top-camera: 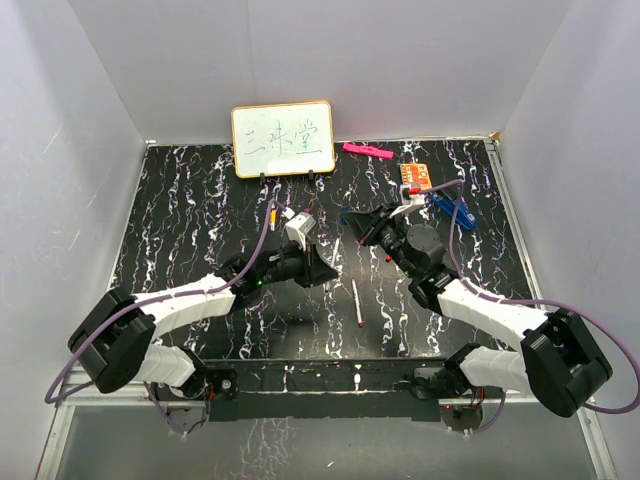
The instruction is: Insert the pens into the pen caps
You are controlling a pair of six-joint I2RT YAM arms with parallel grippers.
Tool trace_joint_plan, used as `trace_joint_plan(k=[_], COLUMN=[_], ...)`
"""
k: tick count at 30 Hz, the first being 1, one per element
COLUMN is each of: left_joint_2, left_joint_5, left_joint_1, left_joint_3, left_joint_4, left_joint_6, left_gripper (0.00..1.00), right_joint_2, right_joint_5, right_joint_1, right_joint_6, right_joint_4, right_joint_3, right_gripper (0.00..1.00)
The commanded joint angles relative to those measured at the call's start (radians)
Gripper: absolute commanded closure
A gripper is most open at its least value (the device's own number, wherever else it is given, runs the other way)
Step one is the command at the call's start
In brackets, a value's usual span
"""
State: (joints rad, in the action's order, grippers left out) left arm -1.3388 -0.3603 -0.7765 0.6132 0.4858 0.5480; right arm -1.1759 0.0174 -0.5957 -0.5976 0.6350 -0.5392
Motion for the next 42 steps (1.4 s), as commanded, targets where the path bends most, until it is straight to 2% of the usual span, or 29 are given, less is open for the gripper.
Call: trace_joint_plan(k=[1, 20, 42], left_joint_2=[-0.008, 0.055, 0.059], left_joint_5=[-0.011, 0.016, 0.055], left_joint_1=[-0.009, -0.016, -0.017], left_joint_3=[0.048, -0.015, -0.033], left_joint_4=[0.046, 0.173, 0.196], left_joint_6=[0.001, -0.010, -0.012], left_gripper=[1.00, 1.00, 1.00], right_joint_2=[0.021, 0.004, -0.005], right_joint_5=[-0.026, -0.032, -0.031], right_joint_1=[-0.006, -0.011, -0.031], right_joint_6=[-0.042, -0.057, -0.059], right_joint_4=[0.166, 0.195, 0.202], right_joint_3=[0.009, 0.022, 0.021], right_gripper=[1.00, 1.00, 1.00])
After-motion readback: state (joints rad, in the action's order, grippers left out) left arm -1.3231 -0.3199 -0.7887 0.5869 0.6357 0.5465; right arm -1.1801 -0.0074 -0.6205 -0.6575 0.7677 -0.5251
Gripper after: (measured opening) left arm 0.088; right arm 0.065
